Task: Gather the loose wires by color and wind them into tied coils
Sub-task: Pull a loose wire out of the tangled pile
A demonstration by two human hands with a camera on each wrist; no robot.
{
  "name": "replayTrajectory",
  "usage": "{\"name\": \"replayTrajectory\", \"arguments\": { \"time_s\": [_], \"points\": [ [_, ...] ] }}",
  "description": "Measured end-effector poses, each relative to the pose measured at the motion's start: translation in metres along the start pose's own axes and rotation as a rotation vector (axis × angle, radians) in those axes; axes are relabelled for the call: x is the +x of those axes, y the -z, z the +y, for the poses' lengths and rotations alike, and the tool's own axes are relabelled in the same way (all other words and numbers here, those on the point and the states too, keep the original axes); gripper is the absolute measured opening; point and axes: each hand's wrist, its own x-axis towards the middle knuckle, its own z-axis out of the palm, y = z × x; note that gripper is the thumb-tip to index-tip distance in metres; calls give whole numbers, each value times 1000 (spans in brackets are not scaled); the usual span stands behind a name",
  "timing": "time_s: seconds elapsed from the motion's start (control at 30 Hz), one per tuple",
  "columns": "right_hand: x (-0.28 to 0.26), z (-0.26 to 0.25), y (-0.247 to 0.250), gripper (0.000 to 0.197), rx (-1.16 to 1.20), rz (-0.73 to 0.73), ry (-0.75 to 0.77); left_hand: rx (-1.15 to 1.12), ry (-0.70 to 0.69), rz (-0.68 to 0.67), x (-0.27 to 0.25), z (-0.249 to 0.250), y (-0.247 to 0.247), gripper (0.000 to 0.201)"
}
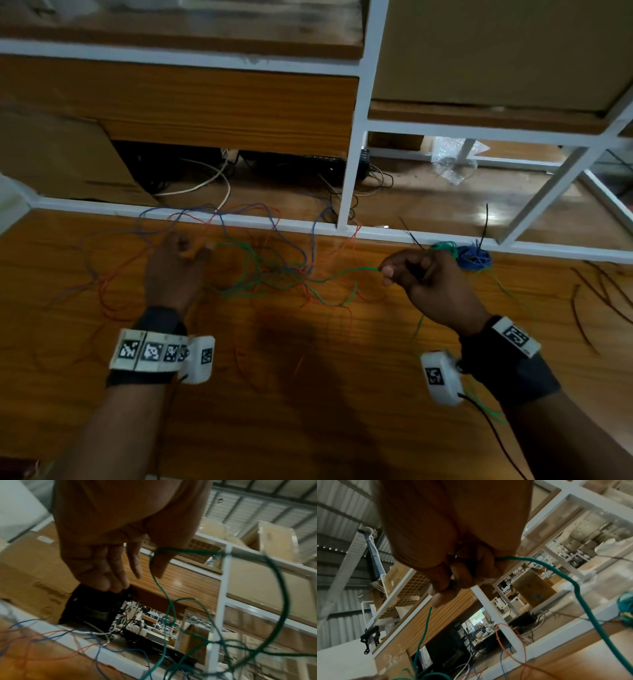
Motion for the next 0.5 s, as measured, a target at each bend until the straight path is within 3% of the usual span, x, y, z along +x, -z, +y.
{"name": "replayTrajectory", "arguments": {
  "time_s": [0.07,0.13,0.27,0.33,0.43,0.5],
  "points": [
    [1,-3,-8,15,18,28,9,135,-211,-43,-19,22,-9,55],
    [2,-6,-16,14,52,35,23,320,-389,-128,-37,46,-22,65],
    [5,-12,-23,13,151,35,56,333,-466,-556,-64,77,-54,79],
    [4,-19,-24,13,166,19,81,283,-483,-672,-76,81,-71,65],
    [3,-30,-15,13,199,64,93,114,-456,-646,-79,75,-84,17],
    [3,-34,4,16,243,172,100,57,-432,-615,-73,58,-82,15]
  ]
}}
